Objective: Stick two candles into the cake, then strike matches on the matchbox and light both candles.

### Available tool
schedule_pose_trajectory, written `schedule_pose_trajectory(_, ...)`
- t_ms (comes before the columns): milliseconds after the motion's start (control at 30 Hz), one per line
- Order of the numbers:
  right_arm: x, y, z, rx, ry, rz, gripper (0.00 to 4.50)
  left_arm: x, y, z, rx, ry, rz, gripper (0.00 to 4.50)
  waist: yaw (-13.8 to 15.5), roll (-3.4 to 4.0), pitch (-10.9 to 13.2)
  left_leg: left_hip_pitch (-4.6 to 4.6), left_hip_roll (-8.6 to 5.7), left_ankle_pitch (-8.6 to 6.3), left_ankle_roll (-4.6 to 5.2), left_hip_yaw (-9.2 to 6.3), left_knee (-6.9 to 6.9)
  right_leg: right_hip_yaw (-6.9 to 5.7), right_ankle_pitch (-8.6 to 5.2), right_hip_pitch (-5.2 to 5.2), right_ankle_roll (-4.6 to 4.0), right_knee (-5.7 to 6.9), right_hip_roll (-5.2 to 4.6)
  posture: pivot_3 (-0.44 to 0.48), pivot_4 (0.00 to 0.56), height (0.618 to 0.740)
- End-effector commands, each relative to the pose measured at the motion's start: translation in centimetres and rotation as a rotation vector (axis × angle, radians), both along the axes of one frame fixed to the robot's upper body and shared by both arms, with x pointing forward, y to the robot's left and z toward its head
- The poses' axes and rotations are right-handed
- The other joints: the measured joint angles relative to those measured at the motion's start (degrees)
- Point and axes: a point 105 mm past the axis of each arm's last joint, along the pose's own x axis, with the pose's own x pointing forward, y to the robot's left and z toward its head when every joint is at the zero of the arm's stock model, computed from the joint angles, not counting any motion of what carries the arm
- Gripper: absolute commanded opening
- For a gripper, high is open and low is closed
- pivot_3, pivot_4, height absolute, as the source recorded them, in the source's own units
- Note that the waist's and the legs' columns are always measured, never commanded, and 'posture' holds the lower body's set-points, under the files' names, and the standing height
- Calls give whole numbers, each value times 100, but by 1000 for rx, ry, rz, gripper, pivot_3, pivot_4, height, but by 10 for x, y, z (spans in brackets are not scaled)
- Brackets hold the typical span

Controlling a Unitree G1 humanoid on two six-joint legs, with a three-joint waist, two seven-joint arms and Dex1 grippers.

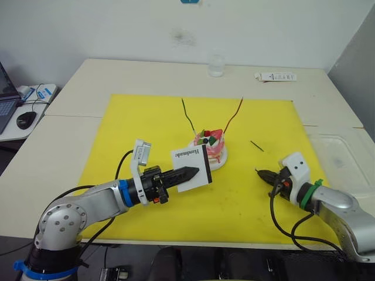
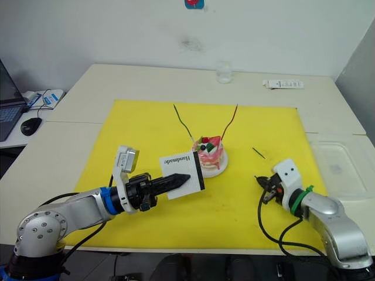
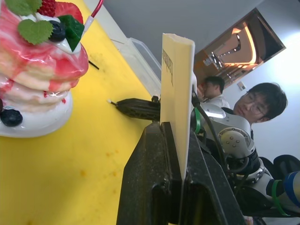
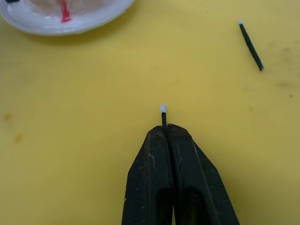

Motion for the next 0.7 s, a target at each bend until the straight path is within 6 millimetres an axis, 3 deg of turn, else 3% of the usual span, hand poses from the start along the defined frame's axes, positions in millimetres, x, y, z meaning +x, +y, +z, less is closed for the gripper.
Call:
schedule_pose_trajectory(33,-1,2,8,-8,-59,22,19,-4,-3,8,-17,-32,-32,0,1,0,0,0,0,0,0,-1,0,0,-1,0,2,0,1,0,150,740)
schedule_pose_trajectory(400,-3,8,22,2,-130,90,19,-5,-5,8,-1,-41,-44,0,2,0,0,-1,0,0,-1,-1,0,-1,-2,0,3,0,1,0,150,740)
schedule_pose_trajectory(700,-25,29,65,-79,-208,452,19,-2,-14,10,-15,2,-112,0,8,2,1,0,-1,-1,3,-4,3,-2,-3,3,4,-1,2,0,150,740)
